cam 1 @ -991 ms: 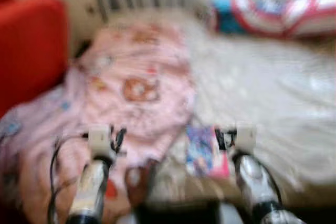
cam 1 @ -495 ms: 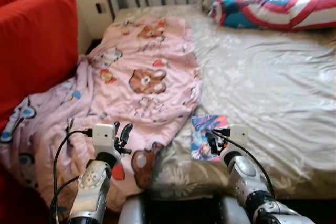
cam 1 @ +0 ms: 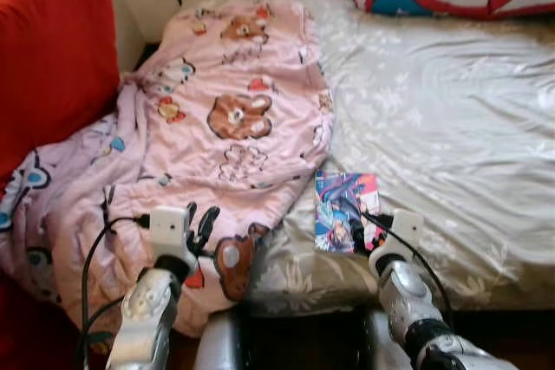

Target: Clean up the room

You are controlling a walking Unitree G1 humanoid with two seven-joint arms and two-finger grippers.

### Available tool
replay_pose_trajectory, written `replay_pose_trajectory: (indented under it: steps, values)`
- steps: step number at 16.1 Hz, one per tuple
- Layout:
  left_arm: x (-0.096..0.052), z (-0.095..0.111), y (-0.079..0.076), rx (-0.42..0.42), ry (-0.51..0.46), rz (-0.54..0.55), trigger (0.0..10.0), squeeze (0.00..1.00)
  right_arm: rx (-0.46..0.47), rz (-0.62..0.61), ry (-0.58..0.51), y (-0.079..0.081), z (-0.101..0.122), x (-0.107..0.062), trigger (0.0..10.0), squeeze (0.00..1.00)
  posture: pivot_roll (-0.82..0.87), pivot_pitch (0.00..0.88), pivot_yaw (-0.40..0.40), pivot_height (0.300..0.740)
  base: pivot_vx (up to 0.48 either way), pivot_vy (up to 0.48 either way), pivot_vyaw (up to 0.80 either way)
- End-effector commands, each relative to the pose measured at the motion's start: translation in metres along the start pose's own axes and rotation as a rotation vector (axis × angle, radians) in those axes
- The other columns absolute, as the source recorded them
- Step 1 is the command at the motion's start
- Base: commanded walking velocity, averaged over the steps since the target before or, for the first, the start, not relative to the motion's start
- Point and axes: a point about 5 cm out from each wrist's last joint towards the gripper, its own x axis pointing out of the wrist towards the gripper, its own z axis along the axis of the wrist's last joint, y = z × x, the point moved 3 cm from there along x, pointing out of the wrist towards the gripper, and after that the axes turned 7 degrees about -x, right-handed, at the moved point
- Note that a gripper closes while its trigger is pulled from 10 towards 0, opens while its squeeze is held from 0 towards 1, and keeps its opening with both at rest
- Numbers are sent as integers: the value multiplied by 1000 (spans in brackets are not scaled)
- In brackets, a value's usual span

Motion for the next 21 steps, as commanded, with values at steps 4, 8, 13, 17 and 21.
replay_pose_trajectory:
  steps: [4, 8, 13, 17, 21]
  values:
    - [-13, -3, 7, 12, 38, 14, 10000, 0, 22, -18, 33, -6, -15, -6, 10000, 0, 125, 225, 111, 598, 0, 0, 0]
    - [-16, -2, 6, 13, 56, 16, 10000, 0, 73, -62, 35, -13, -16, -6, 10000, 0, 135, 231, 118, 598, 0, 0, 0]
    - [-20, 0, 8, 21, 63, 22, 10000, 0, 130, -69, 52, -13, -19, -7, 10000, 0, 148, 235, 122, 598, 0, 0, 0]
    - [-23, 1, 10, 26, 68, 25, 10000, 0, 164, -61, 47, -13, -18, -6, 10000, 0, 149, 239, 128, 598, 0, 0, 0]
    - [-27, 3, 9, 29, 75, 21, 10000, 0, 308, 37, 136, 1, -38, -11, 10000, 0, 168, 252, 135, 598, 0, 0, 0]
